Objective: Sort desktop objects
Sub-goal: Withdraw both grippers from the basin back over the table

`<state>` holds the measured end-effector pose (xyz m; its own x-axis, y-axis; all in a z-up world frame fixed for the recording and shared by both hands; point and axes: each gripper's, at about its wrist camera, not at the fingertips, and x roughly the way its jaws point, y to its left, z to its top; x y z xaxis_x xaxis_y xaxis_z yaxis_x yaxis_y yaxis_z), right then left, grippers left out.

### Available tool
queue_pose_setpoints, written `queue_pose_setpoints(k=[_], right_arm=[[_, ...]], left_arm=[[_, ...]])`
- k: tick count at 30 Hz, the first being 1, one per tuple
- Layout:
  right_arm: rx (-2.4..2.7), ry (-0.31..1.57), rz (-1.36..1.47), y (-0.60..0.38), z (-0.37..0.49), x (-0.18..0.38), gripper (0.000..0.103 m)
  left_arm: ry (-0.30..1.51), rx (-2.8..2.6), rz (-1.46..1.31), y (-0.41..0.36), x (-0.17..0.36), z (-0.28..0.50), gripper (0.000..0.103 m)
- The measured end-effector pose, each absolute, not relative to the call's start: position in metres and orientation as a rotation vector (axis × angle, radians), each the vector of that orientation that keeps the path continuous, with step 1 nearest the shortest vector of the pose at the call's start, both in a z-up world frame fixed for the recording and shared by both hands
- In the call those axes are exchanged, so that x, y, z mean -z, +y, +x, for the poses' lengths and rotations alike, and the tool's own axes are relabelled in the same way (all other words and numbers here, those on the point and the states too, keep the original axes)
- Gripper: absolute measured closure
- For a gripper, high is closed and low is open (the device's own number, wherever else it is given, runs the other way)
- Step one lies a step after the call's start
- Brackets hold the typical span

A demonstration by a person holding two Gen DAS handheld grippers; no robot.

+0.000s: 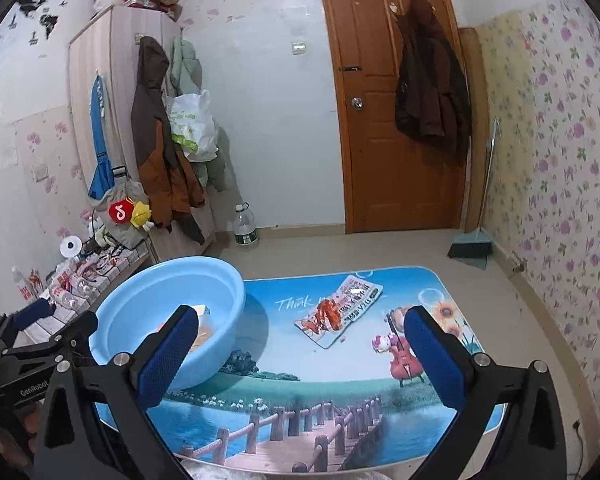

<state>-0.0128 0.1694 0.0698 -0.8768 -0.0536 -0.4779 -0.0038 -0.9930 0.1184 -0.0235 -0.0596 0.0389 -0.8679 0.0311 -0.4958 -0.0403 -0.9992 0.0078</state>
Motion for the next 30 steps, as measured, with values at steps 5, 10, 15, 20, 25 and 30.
queue_pose_setpoints(k=[5,10,15,20,25,30], right_arm=[[3.016,-0.180,0.796,0.180,-0.012,-0.069,0.000],[3.040,-0.174,0.797,0.195,-0.009,-0.072,0.000],[3.059,-0.173,0.823,0.213,-0.008,-0.067,0.000],[3.051,-0.187,0.850,0.224,-0.011,-0.061,0.000],[3.060,-0.203,0.851,0.236,-0.011,-0.058,0.000],[3.073,-0.231,0.884,0.250,-0.016,-0.049,0.000]], left_arm=[[0.061,-2.974,-0.784,-0.042,-0.042,-0.023,0.000],[0.063,-2.957,-0.773,-0.028,-0.044,-0.027,0.000],[0.070,-2.934,-0.776,-0.012,-0.043,-0.029,0.000],[0.072,-2.931,-0.780,-0.003,-0.041,-0.031,0.000],[0.104,-2.913,-0.787,0.009,-0.040,-0.035,0.000],[0.129,-2.886,-0.795,0.025,-0.035,-0.038,0.000]])
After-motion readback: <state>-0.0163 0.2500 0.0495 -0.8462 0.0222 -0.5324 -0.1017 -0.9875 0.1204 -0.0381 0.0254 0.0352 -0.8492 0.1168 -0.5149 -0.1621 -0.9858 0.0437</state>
